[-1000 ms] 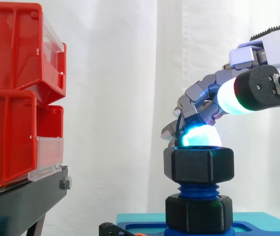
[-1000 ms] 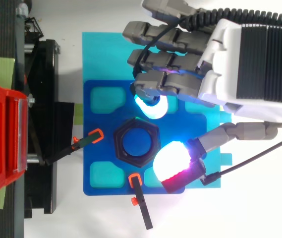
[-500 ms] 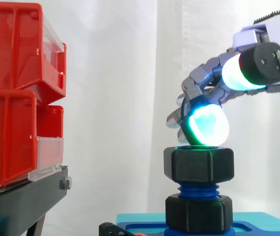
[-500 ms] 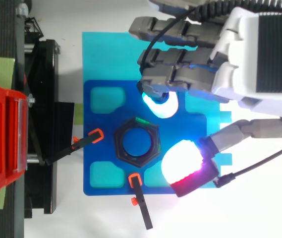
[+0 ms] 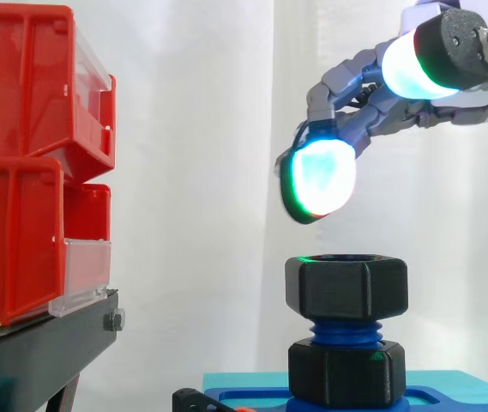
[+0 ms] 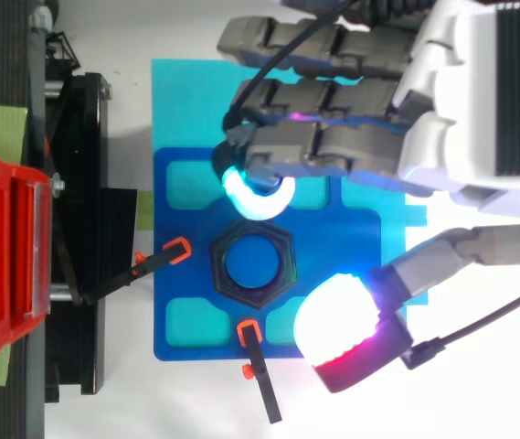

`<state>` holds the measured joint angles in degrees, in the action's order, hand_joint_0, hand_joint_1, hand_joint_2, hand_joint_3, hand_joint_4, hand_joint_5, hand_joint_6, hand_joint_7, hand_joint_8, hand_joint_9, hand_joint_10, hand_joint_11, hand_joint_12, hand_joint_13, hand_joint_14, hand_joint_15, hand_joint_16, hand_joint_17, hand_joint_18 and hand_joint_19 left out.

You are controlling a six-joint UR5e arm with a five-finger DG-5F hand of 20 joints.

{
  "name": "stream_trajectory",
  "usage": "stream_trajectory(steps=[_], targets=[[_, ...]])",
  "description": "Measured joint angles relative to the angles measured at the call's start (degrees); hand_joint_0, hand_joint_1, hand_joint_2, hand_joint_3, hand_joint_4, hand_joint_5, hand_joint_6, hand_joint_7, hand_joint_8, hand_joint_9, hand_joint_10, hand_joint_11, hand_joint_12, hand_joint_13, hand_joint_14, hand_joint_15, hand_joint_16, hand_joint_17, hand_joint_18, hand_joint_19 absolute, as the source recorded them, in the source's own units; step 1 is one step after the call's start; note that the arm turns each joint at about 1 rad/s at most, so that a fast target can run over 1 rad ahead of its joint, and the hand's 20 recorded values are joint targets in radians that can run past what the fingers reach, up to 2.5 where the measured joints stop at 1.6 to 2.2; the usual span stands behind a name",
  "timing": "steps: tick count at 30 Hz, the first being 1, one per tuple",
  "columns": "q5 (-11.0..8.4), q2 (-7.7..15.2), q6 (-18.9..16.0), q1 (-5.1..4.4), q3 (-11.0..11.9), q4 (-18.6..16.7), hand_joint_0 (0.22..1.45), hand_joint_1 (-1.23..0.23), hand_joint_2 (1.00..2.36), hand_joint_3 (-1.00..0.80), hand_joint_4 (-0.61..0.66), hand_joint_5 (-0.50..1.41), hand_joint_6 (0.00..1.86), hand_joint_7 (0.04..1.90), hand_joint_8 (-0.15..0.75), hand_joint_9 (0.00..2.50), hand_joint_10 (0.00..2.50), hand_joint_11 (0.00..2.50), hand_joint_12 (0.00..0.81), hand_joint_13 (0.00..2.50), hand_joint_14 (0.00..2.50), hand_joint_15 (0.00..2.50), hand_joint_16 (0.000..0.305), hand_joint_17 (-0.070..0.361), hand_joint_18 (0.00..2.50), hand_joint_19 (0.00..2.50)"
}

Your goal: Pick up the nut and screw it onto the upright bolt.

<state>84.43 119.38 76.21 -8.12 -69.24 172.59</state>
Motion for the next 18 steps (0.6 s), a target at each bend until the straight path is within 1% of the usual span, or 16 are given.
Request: stream_trajectory(steps=[5,12,18], targets=[[0.27,1.1,-0.1,-0.39,-0.2,-2.7,0.47,-0.22,1.0,-0.5,0.27,-0.15,0.5,0.74,0.269,0.59,0.0,0.0,0.306,0.23,0.0,0.0,0.035,0.078,0.0,0.0],[0.06,1.4,-0.3,-1.09,-0.7,-5.1,0.47,-0.19,1.0,-0.5,0.27,-0.15,0.5,0.72,0.265,0.56,0.0,0.0,0.307,0.21,0.0,0.0,0.036,0.08,0.0,0.0],[0.02,1.5,-0.4,-1.7,-2.6,-7.5,0.47,-0.19,1.0,-0.5,0.26,-0.15,0.5,0.74,0.267,0.55,0.0,0.0,0.31,0.2,0.0,0.0,0.036,0.08,0.0,0.0]])
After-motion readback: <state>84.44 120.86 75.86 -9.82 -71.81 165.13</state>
